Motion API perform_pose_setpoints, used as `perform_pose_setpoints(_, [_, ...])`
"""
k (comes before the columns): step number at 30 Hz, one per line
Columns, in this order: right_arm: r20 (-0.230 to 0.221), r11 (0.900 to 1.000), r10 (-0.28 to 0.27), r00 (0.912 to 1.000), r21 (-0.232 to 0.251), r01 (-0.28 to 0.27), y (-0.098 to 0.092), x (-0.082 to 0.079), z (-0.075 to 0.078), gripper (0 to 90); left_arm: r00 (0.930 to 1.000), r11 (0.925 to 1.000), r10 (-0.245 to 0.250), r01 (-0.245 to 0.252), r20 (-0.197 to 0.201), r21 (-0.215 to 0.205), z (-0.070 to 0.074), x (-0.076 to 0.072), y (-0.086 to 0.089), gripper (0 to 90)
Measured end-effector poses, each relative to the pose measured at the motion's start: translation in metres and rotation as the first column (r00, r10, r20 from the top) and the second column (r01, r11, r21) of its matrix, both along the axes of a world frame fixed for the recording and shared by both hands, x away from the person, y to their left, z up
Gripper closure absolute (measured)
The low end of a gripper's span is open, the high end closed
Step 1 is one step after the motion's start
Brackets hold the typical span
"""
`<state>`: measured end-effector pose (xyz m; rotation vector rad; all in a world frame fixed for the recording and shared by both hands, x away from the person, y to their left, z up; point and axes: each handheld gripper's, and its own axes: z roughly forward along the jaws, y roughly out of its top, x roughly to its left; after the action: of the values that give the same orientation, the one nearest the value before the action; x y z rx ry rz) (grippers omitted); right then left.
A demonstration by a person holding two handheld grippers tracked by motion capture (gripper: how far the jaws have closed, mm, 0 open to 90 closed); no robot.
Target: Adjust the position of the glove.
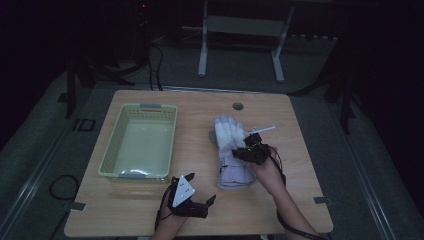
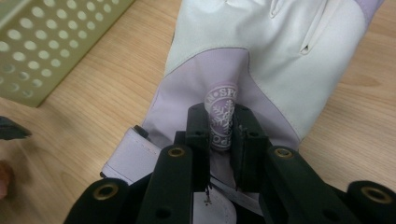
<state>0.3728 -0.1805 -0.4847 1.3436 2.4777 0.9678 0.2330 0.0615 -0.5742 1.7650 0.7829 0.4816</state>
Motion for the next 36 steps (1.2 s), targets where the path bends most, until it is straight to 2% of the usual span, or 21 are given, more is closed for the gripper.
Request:
perform_pose_setpoints(4, [-0.006,1.000,-0.009,0.9999,-0.025,0.009,0.004,0.003,-0.010,77.8,1.0000,1.0000,0.001,-0.001,0.000,-0.001,0.000,0.000,0.000,0.0])
perform_pose_setpoints(8, [-0.007,0.999,-0.018,0.9998,-0.030,0.018,0.005,0.004,-0.020,75.6,1.0000,1.0000,0.000,0.000,-0.001,0.002,0.000,0.000,0.000,0.0])
perform_pose_setpoints(15, [0.012,0.999,-0.023,0.9997,-0.028,0.023,0.006,0.002,-0.023,68.7,1.0000,1.0000,0.005,-0.005,-0.004,0.003,0.000,0.000,0.000,0.0])
perform_pose_setpoints(17, [0.027,0.999,-0.017,0.9995,-0.026,0.018,0.005,0.001,-0.020,65.0,0.9999,0.9998,0.016,-0.016,-0.002,0.013,0.000,0.001,0.000,0.0])
perform_pose_setpoints(20, [0.051,1.000,-0.019,0.9985,-0.005,0.019,0.002,0.000,-0.016,51.2,0.9998,0.9997,0.021,-0.021,-0.004,0.015,0.000,0.001,0.000,0.0])
perform_pose_setpoints(22, [0.067,1.000,-0.010,0.9977,0.003,0.010,-0.001,-0.002,-0.012,45.8,0.9997,0.9996,0.023,-0.023,-0.005,0.014,0.000,0.001,0.000,0.0])
perform_pose_setpoints(24, [0.080,1.000,-0.018,0.9967,0.017,0.017,-0.006,-0.003,-0.009,33.3,0.9992,0.9991,0.040,-0.041,0.005,0.015,0.000,0.001,0.000,0.0])
perform_pose_setpoints(26, [0.089,0.999,0.028,0.9956,0.037,-0.032,-0.011,-0.005,-0.006,22.4,0.9980,0.9978,0.062,-0.063,0.009,0.022,0.000,0.001,-0.001,0.0])
perform_pose_setpoints(28, [0.117,0.998,0.034,0.9925,0.043,-0.039,-0.015,-0.008,-0.002,17.1,0.9972,0.9970,0.074,-0.075,0.010,0.022,0.000,0.001,-0.001,0.0])
perform_pose_setpoints(29, [0.106,0.997,0.058,0.9927,0.034,-0.062,-0.018,-0.009,0.000,12.1,0.9972,0.9970,0.074,-0.074,0.010,0.020,0.000,0.001,-0.001,0.0])
perform_pose_setpoints(30, [0.125,0.998,0.054,0.9906,0.034,-0.059,-0.021,-0.010,0.002,14.3,0.9972,0.9970,0.075,-0.075,0.009,0.022,0.000,0.001,-0.001,0.0])
perform_pose_setpoints(31, [0.125,0.998,0.054,0.9906,0.034,-0.059,-0.021,-0.010,0.002,14.3,0.9972,0.9970,0.075,-0.075,0.009,0.022,0.000,0.001,-0.001,0.0])
perform_pose_setpoints(32, [0.152,0.996,0.059,0.9866,0.059,-0.068,-0.026,-0.010,0.005,14.2,0.9970,0.9968,0.077,-0.077,0.003,0.017,0.000,0.001,0.000,0.0])
perform_pose_setpoints(34, [0.162,0.995,0.063,0.9847,0.061,-0.074,-0.028,-0.011,0.006,14.1,0.9970,0.9970,0.077,-0.077,-0.006,0.008,0.000,0.002,0.000,0.0])
perform_pose_setpoints(35, [0.192,0.995,0.070,0.9788,0.061,-0.083,-0.032,-0.012,0.009,14.1,0.9971,0.9971,0.076,-0.076,-0.010,0.006,0.000,0.002,0.001,0.0])
perform_pose_setpoints(36, [0.203,0.994,0.076,0.9762,0.060,-0.090,-0.034,-0.012,0.010,14.1,0.9974,0.9975,0.070,-0.070,-0.019,-0.002,0.000,0.003,0.001,0.0])
